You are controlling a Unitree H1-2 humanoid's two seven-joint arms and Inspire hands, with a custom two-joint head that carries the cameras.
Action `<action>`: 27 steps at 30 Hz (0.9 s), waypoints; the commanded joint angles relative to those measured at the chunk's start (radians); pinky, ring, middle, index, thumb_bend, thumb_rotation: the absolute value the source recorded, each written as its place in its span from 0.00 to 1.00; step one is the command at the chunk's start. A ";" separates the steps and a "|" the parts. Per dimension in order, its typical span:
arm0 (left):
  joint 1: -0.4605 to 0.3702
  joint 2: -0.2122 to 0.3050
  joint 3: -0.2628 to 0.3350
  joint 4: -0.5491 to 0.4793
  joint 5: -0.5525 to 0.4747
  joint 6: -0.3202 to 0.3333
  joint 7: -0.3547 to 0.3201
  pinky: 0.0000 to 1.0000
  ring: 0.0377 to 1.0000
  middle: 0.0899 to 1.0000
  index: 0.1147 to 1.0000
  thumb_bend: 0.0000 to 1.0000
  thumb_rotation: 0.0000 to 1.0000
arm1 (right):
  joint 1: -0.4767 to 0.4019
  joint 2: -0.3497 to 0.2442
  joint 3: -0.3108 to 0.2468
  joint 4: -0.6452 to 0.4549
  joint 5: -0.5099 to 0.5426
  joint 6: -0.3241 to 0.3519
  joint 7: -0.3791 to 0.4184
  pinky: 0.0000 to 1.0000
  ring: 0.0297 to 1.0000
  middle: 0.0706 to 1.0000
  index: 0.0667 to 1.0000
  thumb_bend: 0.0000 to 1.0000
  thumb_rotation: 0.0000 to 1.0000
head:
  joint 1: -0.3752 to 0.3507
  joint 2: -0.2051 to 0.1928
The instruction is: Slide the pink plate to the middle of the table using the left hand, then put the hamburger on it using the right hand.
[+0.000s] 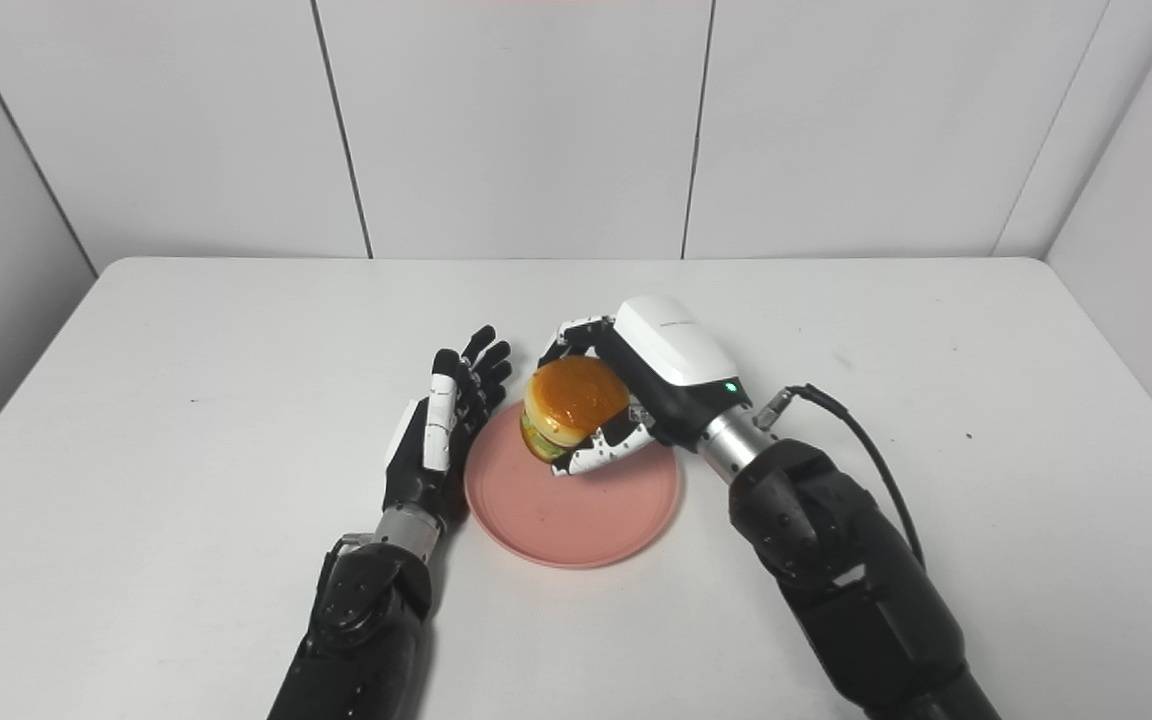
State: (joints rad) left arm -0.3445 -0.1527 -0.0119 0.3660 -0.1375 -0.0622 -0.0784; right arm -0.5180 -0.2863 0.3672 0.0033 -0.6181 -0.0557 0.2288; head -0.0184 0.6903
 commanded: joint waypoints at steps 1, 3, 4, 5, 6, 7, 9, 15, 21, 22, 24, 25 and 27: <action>-0.012 -0.006 0.001 0.002 -0.009 0.004 -0.002 0.99 0.96 0.94 0.91 0.82 1.00 | -0.054 0.003 -0.002 -0.006 -0.012 -0.044 -0.011 0.21 0.24 0.34 0.46 0.51 0.00 | 0.001 0.001; -0.012 -0.007 0.003 0.003 -0.010 0.004 -0.001 0.98 0.96 0.94 0.91 0.83 1.00 | -0.054 0.006 0.009 0.008 -0.025 -0.050 -0.015 0.19 0.22 0.35 0.45 0.51 0.00 | 0.001 0.001; -0.012 -0.007 0.003 0.004 -0.011 0.004 -0.001 0.98 0.96 0.94 0.91 0.83 1.00 | -0.053 0.006 0.014 0.016 -0.033 -0.053 -0.017 0.18 0.22 0.35 0.45 0.52 0.00 | 0.001 0.001; -0.013 -0.007 0.004 0.004 -0.012 0.004 -0.002 0.98 0.95 0.93 0.91 0.83 1.00 | -0.053 0.005 0.018 0.025 -0.038 -0.055 -0.017 0.18 0.21 0.35 0.45 0.52 0.00 | 0.001 0.001; -0.013 -0.007 0.004 0.004 -0.013 0.006 -0.002 0.98 0.95 0.93 0.91 0.83 1.00 | -0.054 0.003 0.023 0.035 -0.042 -0.060 -0.018 0.18 0.21 0.36 0.45 0.52 0.00 | 0.001 0.001; -0.012 -0.007 0.004 0.002 -0.013 0.008 -0.002 0.98 0.96 0.94 0.91 0.84 1.00 | -0.055 0.001 0.027 0.043 -0.045 -0.064 -0.017 0.18 0.21 0.36 0.45 0.52 0.00 | -0.002 0.004; -0.011 -0.005 0.003 0.001 -0.010 0.008 -0.002 0.98 0.96 0.94 0.91 0.85 1.00 | -0.057 -0.002 0.033 0.058 -0.051 -0.070 -0.013 0.17 0.21 0.37 0.44 0.52 0.00 | -0.002 0.004; -0.010 -0.006 0.003 -0.006 -0.003 0.018 0.006 0.97 0.95 0.93 0.90 0.86 1.00 | -0.050 0.000 0.041 0.068 -0.070 -0.037 0.017 0.21 0.25 0.40 0.44 0.52 0.00 | -0.003 0.006; -0.013 -0.003 0.003 -0.003 -0.005 0.017 0.002 0.97 0.95 0.93 0.90 0.87 1.00 | -0.053 -0.001 0.036 0.095 -0.069 -0.054 0.024 0.19 0.23 0.42 0.43 0.52 0.00 | -0.004 0.008; -0.014 -0.004 0.004 -0.003 -0.008 0.019 0.001 0.97 0.95 0.93 0.90 0.87 1.00 | -0.054 -0.003 0.036 0.099 -0.070 -0.055 0.024 0.19 0.23 0.42 0.44 0.52 0.00 | -0.004 0.008; -0.015 -0.006 0.006 -0.004 -0.014 0.022 0.000 0.98 0.96 0.93 0.90 0.86 1.00 | -0.055 -0.005 0.035 0.101 -0.071 -0.057 0.025 0.20 0.22 0.40 0.44 0.52 0.00 | -0.008 0.009; -0.015 -0.005 0.007 -0.005 -0.015 0.022 -0.002 0.98 0.96 0.93 0.90 0.86 1.00 | -0.056 -0.008 0.036 0.102 -0.073 -0.056 0.028 0.20 0.22 0.40 0.44 0.52 0.00 | -0.010 0.010; -0.014 -0.005 0.006 -0.008 -0.017 0.024 -0.002 0.98 0.96 0.93 0.91 0.85 1.00 | -0.059 -0.011 0.038 0.105 -0.074 -0.057 0.034 0.20 0.22 0.38 0.44 0.52 0.00 | -0.012 0.010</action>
State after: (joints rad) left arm -0.3444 -0.1533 -0.0084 0.3623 -0.1503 -0.0561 -0.0794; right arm -0.5213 -0.2899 0.4154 0.1262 -0.6955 -0.0893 0.2701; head -0.0291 0.6995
